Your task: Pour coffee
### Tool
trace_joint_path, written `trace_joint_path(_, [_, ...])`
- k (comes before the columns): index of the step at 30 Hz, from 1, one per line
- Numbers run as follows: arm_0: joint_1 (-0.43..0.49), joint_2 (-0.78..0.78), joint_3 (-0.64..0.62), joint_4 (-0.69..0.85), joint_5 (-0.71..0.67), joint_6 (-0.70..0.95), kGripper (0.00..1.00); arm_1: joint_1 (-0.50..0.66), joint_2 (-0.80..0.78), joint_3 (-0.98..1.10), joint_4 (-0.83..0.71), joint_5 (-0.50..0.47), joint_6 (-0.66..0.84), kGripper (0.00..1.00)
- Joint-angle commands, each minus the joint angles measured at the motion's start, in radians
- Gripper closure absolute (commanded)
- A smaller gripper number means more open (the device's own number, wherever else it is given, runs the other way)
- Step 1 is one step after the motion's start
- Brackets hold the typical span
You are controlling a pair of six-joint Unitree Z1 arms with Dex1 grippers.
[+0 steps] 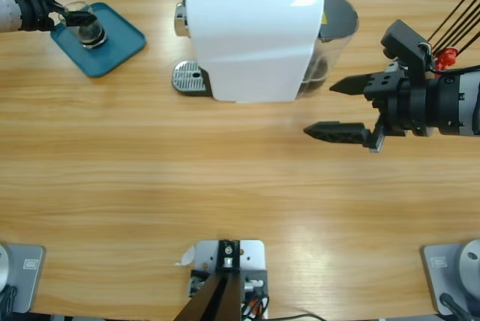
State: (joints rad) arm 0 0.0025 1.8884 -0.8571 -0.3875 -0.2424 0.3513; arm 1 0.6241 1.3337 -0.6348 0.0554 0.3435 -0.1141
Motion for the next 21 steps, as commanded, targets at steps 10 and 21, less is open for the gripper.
trace_joint_path(10, [-0.041,-0.655,0.12,0.546,0.112,-0.104,0.009,0.003,-0.205,-0.065,0.288,-0.196,0.085,0.0])
trace_joint_path(21, [-0.128,-1.104,0.072,1.103,-0.209,-0.128,0.018,0.01,-0.419,-0.155,0.643,-0.289,0.101,0.0])
